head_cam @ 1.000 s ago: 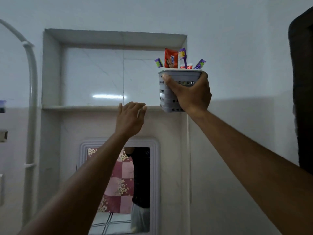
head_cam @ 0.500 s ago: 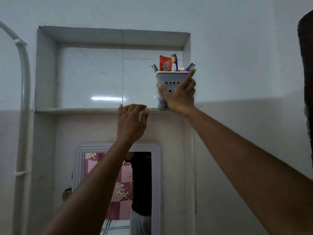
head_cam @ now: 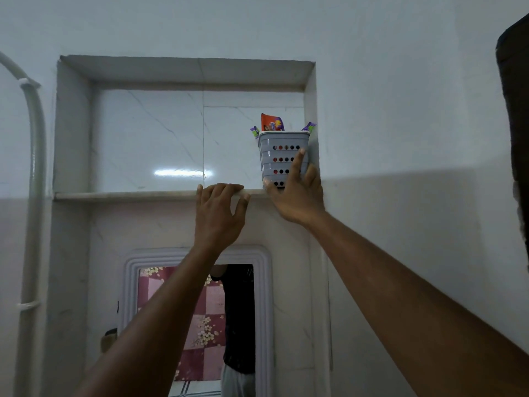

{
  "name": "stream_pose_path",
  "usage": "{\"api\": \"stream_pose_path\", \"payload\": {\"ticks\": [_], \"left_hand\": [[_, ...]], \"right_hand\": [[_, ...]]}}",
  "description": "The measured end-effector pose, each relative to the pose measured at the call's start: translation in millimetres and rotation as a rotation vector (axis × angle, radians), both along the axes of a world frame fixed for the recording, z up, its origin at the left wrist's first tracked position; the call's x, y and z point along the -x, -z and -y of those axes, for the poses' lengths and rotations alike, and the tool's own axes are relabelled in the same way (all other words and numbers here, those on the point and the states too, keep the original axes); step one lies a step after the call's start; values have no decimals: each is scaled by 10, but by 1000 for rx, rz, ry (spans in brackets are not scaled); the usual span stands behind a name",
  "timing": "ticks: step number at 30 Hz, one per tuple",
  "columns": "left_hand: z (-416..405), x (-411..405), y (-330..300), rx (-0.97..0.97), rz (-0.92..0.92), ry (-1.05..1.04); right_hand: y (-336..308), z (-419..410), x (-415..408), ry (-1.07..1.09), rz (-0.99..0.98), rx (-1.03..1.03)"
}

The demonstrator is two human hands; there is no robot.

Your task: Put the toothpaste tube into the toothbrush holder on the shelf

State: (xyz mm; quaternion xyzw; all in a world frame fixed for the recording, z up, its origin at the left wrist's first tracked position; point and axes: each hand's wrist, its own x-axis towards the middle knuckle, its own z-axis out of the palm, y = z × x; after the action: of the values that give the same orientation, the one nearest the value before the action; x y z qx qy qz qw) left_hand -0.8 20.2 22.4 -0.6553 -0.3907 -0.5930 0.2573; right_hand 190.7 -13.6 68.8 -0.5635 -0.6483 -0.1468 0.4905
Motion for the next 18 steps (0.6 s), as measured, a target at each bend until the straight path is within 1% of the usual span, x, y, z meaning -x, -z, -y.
{"api": "stream_pose_path", "payload": {"ticks": [5,11,15,18], "left_hand": [[35,-15,-4,21,-14,-16],[106,62,-32,94,-95,-22],[248,63,-43,139,-136,-14],[377,62,45,136,-62,69]], "right_hand": [[-12,93,-68,-16,47,23],[109,171,-147,-92,64,69],[302,250,-144,-113,-3,-14],[490,343,-147,-135,-82,-100]]}}
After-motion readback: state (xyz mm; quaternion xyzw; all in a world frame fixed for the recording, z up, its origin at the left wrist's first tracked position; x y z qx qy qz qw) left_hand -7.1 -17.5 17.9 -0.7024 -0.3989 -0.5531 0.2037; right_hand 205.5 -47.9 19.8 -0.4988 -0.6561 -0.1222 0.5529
